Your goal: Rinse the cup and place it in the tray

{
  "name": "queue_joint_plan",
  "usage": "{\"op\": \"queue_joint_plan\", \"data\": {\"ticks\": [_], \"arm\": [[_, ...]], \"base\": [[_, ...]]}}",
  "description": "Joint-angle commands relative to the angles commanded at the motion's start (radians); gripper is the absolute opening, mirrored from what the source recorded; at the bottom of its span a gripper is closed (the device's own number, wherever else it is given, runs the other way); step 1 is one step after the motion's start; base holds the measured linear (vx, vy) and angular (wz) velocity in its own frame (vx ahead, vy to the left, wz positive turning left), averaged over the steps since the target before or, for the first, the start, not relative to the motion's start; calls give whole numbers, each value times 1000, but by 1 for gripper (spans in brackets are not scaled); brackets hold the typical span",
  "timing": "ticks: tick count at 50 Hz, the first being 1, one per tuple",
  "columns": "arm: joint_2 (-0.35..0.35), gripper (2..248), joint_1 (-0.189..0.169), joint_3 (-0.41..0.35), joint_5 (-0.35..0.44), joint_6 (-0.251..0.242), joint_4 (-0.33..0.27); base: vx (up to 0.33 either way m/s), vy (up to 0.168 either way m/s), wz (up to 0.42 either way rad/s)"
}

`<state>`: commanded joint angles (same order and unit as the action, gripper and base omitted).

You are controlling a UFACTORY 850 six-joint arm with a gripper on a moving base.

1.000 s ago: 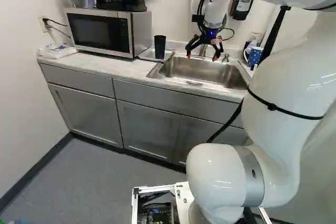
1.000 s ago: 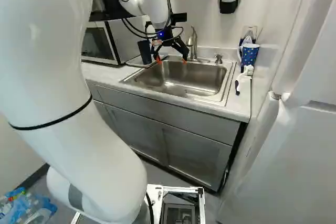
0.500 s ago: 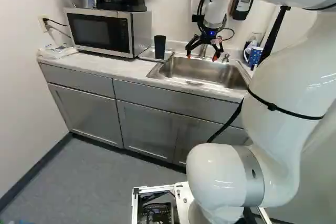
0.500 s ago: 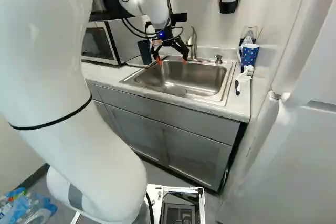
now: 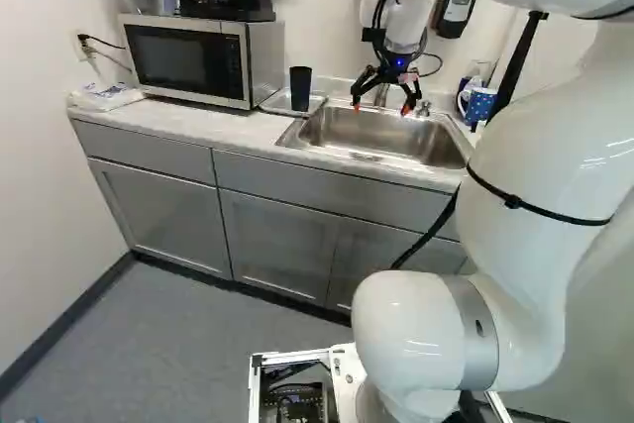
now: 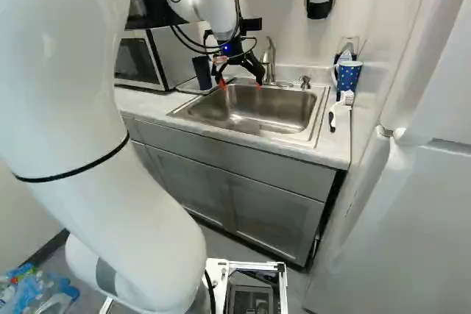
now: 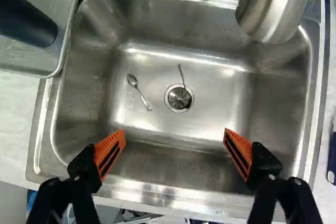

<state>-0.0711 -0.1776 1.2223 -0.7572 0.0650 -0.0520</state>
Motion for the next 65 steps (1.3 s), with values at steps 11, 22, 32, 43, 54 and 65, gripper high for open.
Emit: {"op": "queue_joint_plan", "data": {"ticks": [11,22,32,43,54,65], "arm": [[0,247,0,0,0,0,0],[0,247,0,0,0,0,0],[0,247,0,0,0,0,0],[0,247,0,0,0,0,0],[0,247,0,0,0,0,0],[0,247,0,0,0,0,0]], "base": [[-8,-1,2],[-45,10,17],[-74,23,-1],[-85,35,0],[-94,47,-3],[-99,51,-3]]}}
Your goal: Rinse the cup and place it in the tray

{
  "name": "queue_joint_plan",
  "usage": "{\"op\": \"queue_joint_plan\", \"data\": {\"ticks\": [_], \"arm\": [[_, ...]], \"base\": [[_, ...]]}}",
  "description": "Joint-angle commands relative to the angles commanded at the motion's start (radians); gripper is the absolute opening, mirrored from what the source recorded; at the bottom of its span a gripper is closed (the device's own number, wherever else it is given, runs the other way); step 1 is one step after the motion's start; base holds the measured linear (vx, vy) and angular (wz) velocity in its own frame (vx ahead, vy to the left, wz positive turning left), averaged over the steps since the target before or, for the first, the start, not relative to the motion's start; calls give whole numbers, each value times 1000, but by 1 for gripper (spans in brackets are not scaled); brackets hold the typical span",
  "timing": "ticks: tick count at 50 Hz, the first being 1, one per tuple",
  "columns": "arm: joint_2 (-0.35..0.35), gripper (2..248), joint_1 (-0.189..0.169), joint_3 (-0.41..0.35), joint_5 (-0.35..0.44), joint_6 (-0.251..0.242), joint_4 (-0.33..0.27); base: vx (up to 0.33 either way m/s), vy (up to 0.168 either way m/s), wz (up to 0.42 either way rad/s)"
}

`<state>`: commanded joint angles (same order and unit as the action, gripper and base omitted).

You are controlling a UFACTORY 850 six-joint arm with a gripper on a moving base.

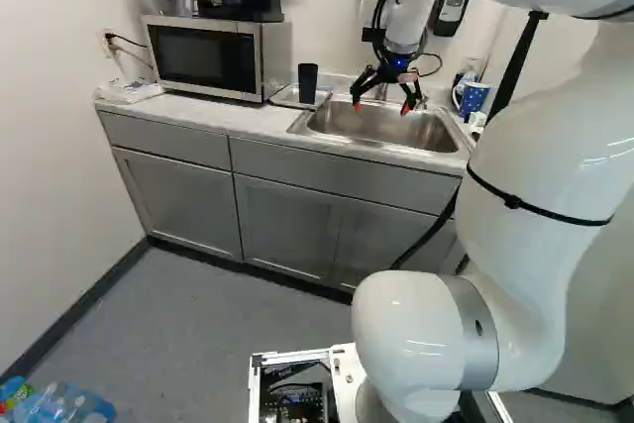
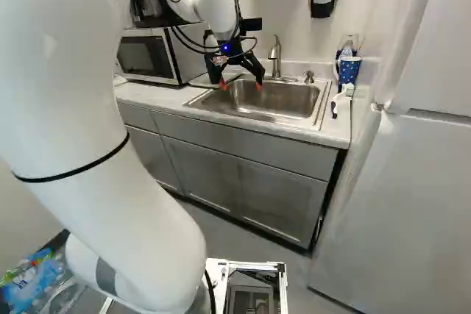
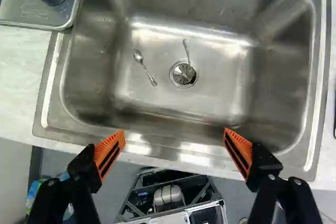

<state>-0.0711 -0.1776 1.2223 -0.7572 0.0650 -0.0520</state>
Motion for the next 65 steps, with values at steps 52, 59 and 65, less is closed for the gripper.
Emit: {"op": "queue_joint_plan", "data": {"ticks": [52,59,65], "arm": [[0,247,0,0,0,0,0],[0,247,0,0,0,0,0],[0,247,0,0,0,0,0]], "base": [[-101,41,-121],[-107,36,-190],[-110,41,-187]]}}
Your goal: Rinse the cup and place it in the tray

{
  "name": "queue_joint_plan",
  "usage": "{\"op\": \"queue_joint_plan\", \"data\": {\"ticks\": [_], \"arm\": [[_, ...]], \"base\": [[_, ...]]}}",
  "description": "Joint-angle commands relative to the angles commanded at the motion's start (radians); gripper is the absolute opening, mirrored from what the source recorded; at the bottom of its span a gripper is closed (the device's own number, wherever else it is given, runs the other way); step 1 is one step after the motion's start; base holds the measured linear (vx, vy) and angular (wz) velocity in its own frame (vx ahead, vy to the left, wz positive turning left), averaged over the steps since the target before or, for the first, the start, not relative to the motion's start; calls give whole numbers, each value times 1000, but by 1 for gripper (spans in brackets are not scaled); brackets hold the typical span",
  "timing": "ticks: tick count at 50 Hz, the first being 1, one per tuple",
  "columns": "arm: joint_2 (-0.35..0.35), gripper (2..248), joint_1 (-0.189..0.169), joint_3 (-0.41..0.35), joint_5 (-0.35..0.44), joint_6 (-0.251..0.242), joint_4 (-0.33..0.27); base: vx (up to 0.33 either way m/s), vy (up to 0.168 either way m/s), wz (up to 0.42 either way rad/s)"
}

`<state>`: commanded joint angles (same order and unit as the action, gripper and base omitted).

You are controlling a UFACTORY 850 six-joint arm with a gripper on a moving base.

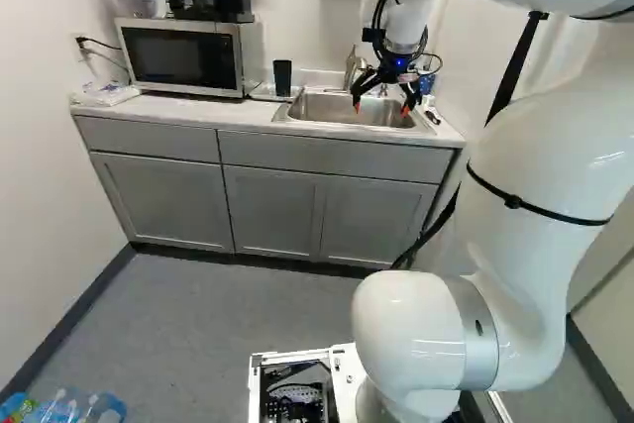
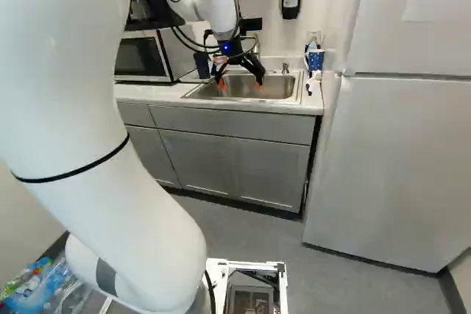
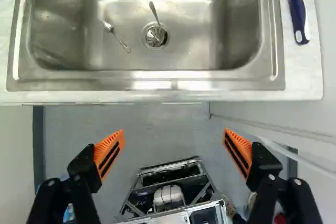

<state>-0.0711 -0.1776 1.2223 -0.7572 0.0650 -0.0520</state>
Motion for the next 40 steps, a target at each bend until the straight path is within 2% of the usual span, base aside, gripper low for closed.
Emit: {"op": "queue_joint_plan", "data": {"ticks": [15,40], "arm": [[0,247,0,0,0,0,0],[0,247,0,0,0,0,0]], "base": [[-107,44,-163],[-70,52,-1]]}}
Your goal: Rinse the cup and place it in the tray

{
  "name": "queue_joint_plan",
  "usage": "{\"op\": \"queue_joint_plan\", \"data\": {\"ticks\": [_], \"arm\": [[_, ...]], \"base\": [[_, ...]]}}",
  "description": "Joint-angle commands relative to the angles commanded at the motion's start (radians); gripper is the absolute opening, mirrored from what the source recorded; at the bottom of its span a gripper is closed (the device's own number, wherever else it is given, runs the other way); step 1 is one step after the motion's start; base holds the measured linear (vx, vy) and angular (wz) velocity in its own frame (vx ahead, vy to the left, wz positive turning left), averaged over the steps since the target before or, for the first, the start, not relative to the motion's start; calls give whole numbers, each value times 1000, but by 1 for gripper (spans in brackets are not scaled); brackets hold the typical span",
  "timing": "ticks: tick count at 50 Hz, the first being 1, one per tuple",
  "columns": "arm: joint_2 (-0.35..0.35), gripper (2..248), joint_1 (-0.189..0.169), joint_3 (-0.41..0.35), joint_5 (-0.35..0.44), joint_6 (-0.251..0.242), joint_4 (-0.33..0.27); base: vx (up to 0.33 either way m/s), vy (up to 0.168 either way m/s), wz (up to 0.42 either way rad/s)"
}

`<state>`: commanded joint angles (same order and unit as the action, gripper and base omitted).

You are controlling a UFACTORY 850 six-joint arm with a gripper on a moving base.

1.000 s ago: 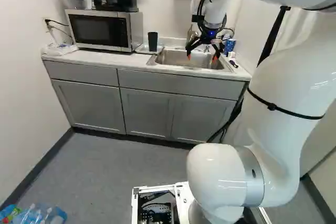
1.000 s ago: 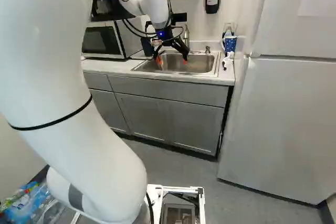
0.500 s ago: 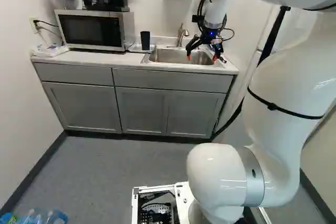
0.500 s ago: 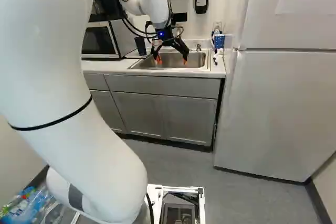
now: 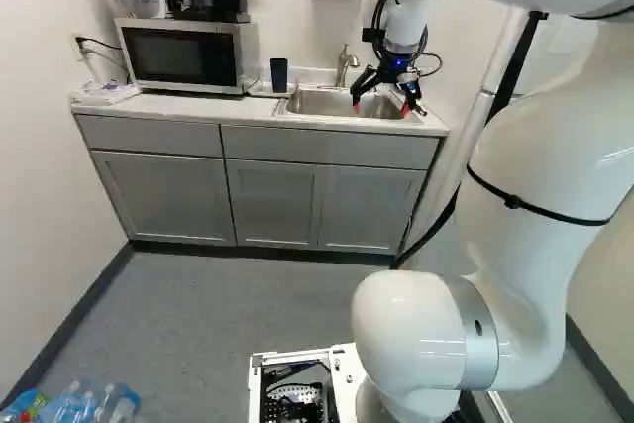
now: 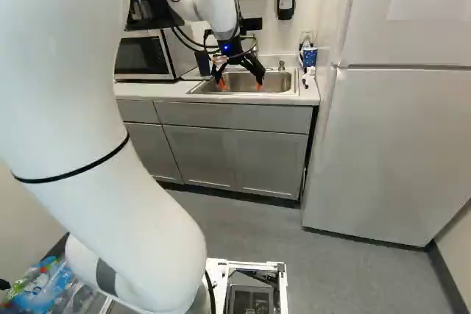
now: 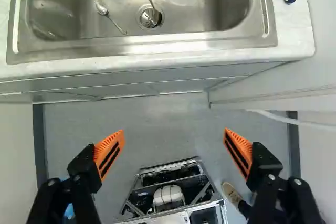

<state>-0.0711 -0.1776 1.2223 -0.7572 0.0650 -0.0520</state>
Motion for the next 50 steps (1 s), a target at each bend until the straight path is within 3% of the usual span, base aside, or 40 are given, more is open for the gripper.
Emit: {"op": "queue_joint_plan", "data": {"ticks": [27,50], "arm": [[2,247,1,-6,9,0,0],[15,247,8,-50,72,-3,2]], "base": [[0,0,0],[0,0,0]]}}
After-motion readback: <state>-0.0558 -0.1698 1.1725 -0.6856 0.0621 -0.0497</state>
